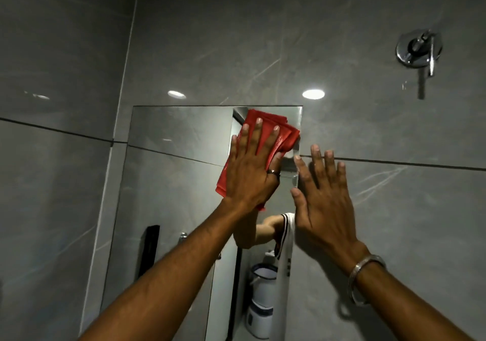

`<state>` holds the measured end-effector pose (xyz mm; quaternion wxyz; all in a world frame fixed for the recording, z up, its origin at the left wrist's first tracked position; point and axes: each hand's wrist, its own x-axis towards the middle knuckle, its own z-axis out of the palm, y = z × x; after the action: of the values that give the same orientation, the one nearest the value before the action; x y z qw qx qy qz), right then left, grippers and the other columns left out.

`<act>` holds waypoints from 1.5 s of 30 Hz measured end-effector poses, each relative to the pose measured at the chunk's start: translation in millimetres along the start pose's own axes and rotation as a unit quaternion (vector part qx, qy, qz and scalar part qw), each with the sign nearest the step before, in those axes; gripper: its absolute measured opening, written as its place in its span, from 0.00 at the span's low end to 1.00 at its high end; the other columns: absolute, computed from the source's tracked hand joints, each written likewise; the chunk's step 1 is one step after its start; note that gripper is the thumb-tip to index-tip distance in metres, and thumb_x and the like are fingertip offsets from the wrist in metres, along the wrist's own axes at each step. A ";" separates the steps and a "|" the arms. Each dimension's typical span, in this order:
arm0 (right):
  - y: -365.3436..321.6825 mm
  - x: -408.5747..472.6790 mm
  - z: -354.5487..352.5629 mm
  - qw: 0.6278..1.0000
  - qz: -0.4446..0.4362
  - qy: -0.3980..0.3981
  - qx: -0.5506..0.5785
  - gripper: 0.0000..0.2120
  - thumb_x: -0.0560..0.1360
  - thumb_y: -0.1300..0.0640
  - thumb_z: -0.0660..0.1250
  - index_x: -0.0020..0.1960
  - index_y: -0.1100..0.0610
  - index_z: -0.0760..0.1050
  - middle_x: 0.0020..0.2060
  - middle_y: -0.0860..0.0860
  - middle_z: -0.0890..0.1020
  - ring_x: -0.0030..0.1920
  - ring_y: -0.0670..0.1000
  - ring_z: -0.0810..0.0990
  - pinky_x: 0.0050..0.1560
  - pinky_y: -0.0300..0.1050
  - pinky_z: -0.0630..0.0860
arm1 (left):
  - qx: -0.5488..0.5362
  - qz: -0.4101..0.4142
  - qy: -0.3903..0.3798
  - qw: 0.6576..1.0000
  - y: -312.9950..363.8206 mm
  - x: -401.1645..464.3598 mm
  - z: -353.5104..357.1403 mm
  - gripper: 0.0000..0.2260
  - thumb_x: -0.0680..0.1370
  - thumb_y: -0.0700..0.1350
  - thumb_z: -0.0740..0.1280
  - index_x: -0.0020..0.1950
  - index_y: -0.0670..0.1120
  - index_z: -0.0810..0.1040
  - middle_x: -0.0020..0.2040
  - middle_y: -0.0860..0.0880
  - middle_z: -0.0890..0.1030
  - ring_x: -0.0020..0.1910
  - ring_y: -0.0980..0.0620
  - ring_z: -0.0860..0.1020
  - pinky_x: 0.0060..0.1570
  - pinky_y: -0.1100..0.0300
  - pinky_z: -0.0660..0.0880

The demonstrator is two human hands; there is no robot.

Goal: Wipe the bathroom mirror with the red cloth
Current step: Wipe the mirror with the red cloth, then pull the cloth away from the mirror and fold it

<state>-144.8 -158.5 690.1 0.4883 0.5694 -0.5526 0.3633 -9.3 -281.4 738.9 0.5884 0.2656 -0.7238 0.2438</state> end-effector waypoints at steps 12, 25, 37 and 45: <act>-83.7 52.2 41.8 0.994 -0.099 0.039 0.004 0.32 0.83 0.40 0.47 0.84 0.51 0.54 0.85 0.55 0.49 0.85 0.56 0.44 0.84 0.61 0.46 | 0.007 -0.087 0.011 0.996 -163.1 35.7 -49.7 0.27 0.85 0.60 0.45 0.83 0.57 0.41 0.85 0.49 0.43 0.83 0.48 0.39 0.81 0.45 0.37; -164.6 16.8 81.8 0.990 -0.116 -0.027 0.076 0.32 0.81 0.42 0.54 0.83 0.50 0.57 0.84 0.57 0.52 0.85 0.59 0.48 0.81 0.66 0.56 | -0.071 -0.291 0.078 0.951 -254.7 -48.7 -56.0 0.25 0.86 0.56 0.47 0.83 0.54 0.48 0.85 0.49 0.47 0.84 0.47 0.44 0.82 0.43 0.45; -154.9 -114.6 52.9 0.968 -0.026 -0.177 0.177 0.31 0.82 0.41 0.52 0.84 0.47 0.53 0.85 0.50 0.44 0.85 0.52 0.40 0.84 0.55 0.40 | -0.118 -0.441 -0.038 0.889 -180.4 -355.5 -27.7 0.36 0.79 0.43 0.66 0.83 0.57 0.52 0.83 0.45 0.57 0.79 0.37 0.63 0.69 0.35 0.70; -136.8 -237.1 15.9 0.919 0.102 -0.298 0.236 0.28 0.84 0.42 0.48 0.83 0.41 0.49 0.83 0.41 0.40 0.83 0.43 0.34 0.82 0.44 0.38 | -0.504 -0.732 -0.144 0.435 -37.3 -440.4 -72.1 0.29 0.79 0.70 0.57 0.76 0.59 0.67 0.74 0.30 0.68 0.65 0.20 0.72 0.50 0.29 0.79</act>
<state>-41.9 -120.7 438.9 0.1124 0.6908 -0.6257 0.3444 141.2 -218.1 321.9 0.4639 0.3843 -0.3284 -0.7275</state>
